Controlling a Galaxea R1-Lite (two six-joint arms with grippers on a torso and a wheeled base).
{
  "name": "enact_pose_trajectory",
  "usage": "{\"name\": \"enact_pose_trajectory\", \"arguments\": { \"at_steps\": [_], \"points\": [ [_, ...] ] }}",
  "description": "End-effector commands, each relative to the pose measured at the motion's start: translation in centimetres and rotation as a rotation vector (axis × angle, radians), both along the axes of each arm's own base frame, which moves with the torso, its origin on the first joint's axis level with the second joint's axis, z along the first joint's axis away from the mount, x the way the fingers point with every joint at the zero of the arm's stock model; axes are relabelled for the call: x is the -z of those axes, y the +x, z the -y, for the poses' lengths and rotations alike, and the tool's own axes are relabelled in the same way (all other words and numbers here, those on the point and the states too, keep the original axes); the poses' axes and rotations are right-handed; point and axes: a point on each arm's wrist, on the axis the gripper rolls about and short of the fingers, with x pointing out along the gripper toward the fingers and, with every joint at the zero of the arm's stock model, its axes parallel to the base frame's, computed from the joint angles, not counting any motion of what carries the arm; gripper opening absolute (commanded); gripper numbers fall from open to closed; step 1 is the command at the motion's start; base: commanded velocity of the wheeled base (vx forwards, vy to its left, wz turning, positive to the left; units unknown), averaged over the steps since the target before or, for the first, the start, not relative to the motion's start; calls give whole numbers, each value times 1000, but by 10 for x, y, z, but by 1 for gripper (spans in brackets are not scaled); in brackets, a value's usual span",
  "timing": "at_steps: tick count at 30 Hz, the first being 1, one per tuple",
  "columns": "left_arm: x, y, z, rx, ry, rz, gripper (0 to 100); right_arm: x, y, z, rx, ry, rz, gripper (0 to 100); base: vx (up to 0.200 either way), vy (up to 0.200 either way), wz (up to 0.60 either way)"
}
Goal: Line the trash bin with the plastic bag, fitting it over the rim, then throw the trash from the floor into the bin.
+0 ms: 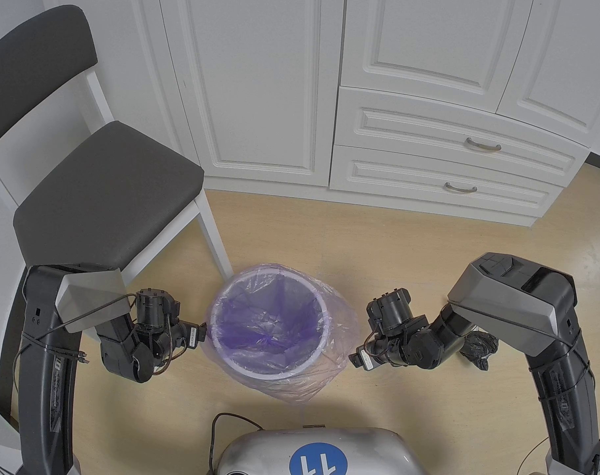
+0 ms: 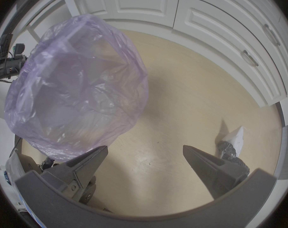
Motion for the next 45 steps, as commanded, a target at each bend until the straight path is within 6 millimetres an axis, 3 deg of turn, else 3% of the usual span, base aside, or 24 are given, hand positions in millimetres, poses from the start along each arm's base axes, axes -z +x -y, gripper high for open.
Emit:
{"name": "enact_pose_trajectory", "arguments": {
  "at_steps": [1, 7, 14, 18, 20, 25, 33, 36, 45],
  "points": [
    [5, 3, 1, -4, -10, -2, 100, -4, 8, 1, 36, 19, -9, 100, 0, 0, 0],
    [7, -9, 1, 12, -17, -37, 100, -12, -1, 3, 28, 21, -20, 100, 0, 0, 0],
    [-23, -18, -6, 74, -78, -7, 100, -75, -21, 11, -9, 85, 46, 100, 0, 0, 0],
    [-48, -29, -18, 75, -81, 13, 100, -95, -23, 15, -7, 113, 82, 100, 0, 0, 0],
    [-59, -36, -23, 108, -90, 12, 100, -95, -20, 14, -3, 127, 102, 100, 0, 0, 0],
    [-60, -39, -27, 113, -74, -6, 100, -77, -9, 13, 3, 142, 137, 100, 0, 0, 0],
    [-8, -28, -33, 130, -7, -99, 100, -48, 17, 20, 46, 131, 123, 100, 0, 0, 0],
    [4, -14, -30, 126, 16, -98, 100, -45, 21, 20, 51, 133, 125, 100, 0, 0, 0],
    [-4, 40, -15, 173, 42, -111, 100, -49, 22, 21, 54, 139, 136, 100, 0, 0, 0]
  ]
}}
